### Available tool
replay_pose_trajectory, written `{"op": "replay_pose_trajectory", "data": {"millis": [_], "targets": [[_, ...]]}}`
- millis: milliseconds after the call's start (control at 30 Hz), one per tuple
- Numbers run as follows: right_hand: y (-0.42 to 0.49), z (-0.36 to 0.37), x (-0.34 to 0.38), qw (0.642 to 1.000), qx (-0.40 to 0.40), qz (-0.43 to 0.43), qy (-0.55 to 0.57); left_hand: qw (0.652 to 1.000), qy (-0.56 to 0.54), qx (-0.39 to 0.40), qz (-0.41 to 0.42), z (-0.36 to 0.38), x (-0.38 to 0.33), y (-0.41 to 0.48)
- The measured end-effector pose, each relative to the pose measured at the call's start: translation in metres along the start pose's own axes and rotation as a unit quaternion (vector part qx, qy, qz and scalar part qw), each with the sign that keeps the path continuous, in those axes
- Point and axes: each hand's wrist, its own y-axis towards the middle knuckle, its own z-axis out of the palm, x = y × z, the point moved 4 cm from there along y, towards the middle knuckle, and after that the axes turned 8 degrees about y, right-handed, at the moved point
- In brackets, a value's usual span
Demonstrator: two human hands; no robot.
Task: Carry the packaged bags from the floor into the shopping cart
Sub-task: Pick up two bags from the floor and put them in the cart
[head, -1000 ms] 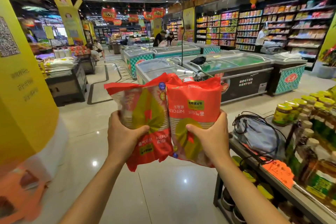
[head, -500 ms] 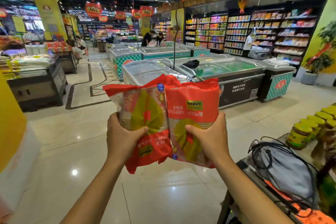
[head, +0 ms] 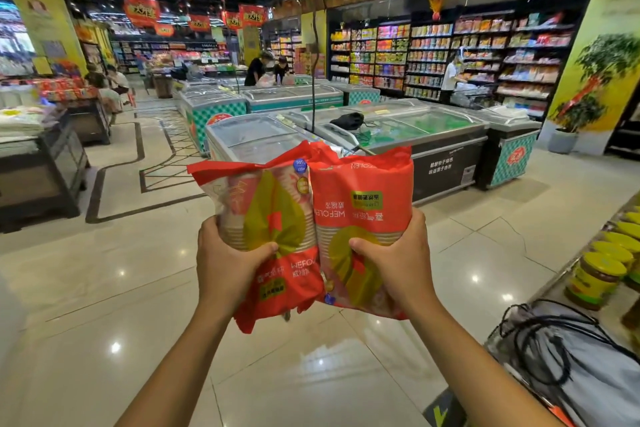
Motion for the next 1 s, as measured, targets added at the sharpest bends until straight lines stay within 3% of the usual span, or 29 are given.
{"op": "replay_pose_trajectory", "data": {"millis": [567, 1000], "targets": [[0.248, 0.062, -0.108, 0.999, -0.002, 0.021, 0.041, 1.000, 0.010, 0.009, 0.002, 0.169, 0.003, 0.204], [0.385, 0.128, -0.168, 0.999, 0.007, 0.028, 0.019, 1.000, 0.003, 0.013, -0.023, 0.255, 0.042, 0.338]]}}
